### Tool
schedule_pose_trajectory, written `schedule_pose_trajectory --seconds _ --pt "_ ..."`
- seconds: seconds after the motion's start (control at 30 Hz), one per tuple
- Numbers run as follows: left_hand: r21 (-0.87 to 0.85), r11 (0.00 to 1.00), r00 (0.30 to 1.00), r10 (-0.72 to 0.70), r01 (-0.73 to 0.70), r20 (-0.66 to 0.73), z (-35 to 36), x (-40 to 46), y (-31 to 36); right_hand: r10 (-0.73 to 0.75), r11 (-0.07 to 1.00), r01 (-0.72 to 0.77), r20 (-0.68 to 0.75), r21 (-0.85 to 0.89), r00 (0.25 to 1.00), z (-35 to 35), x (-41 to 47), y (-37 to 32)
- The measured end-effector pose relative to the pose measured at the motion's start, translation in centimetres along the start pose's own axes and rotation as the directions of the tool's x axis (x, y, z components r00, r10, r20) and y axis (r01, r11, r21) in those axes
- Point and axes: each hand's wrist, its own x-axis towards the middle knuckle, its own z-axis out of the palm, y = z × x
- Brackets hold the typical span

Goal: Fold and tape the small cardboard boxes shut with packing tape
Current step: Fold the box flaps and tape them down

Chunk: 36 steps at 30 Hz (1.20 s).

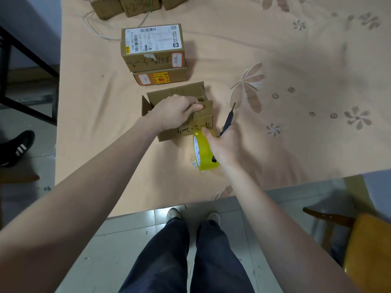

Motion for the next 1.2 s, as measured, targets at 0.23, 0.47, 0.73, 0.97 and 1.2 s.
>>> schedule_pose_trajectory --seconds 0.23,0.47,0.73,0.97,1.2 --pt "-0.003 0.998 0.991 0.058 -0.058 0.117 -0.6 0.8 -0.1 0.002 0.999 -0.005 0.042 0.050 0.999 0.0 0.4 0.0" --pt "0.043 0.999 1.000 0.000 0.000 0.006 0.2 0.9 0.0 0.022 1.000 -0.022 0.022 0.015 1.000 0.1 0.4 0.1" --pt "0.053 0.995 0.993 0.075 -0.079 0.090 -0.2 0.8 -0.1 -0.018 1.000 0.017 0.127 0.006 0.992 -1.0 0.3 0.2" --pt "-0.025 0.999 0.988 0.040 -0.037 0.152 -0.6 0.4 -0.1 -0.088 0.989 0.096 0.070 -0.112 0.994 -5.4 0.1 0.6" --pt "-0.099 0.995 0.982 0.049 -0.032 0.182 -1.1 0.2 0.4 -0.381 0.703 0.548 0.410 -0.454 0.829 -10.5 0.6 -0.6"
